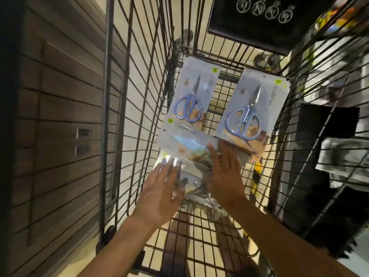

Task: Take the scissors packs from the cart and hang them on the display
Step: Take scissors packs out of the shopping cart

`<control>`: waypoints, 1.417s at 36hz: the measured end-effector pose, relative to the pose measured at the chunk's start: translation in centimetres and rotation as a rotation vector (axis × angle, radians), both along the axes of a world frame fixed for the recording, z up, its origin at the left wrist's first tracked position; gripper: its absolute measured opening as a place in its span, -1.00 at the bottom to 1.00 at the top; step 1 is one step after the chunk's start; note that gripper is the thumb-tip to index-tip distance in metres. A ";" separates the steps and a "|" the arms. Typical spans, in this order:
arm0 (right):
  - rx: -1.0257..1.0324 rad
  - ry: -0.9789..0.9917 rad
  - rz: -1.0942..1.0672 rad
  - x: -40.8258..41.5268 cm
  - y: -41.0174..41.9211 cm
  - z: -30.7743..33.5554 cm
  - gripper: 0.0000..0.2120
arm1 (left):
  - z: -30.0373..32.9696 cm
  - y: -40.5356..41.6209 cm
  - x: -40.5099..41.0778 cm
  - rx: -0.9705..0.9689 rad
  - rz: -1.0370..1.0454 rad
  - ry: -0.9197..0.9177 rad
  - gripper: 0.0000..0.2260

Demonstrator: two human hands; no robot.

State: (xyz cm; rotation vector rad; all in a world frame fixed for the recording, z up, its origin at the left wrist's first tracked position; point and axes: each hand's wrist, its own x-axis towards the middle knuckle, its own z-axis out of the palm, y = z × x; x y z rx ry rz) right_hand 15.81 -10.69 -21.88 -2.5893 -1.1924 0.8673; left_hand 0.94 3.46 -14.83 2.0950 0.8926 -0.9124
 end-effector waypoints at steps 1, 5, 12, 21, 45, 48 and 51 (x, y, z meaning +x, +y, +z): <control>0.011 -0.005 -0.018 0.0 0.0 -0.3 -0.02 | 0.0 0.0 0.1 0.007 -0.003 0.005 -0.37; 0.106 -0.021 -0.113 0.1 -0.1 -0.6 -0.15 | -0.1 0.3 0.3 0.031 -0.030 0.016 -0.33; 0.189 -0.032 -0.176 0.2 -0.2 -0.3 -0.26 | -0.6 0.3 0.2 0.009 -0.002 -0.010 -0.35; 0.088 0.220 -0.112 1.3 0.2 1.2 -0.31 | -1.0 0.4 -0.8 -0.055 0.050 -0.034 -0.37; 0.338 0.975 -0.808 -0.7 -2.3 10.9 -0.36 | 4.7 -3.7 4.0 -0.379 1.036 -0.589 -0.07; 0.332 0.979 -0.794 -1.2 -2.4 10.8 -0.38 | 4.9 -3.7 3.8 -0.329 1.030 -0.627 -0.04; 0.271 0.962 -0.712 -1.3 -2.5 10.3 -0.43 | 5.5 -3.2 3.3 -0.233 0.959 -0.644 0.01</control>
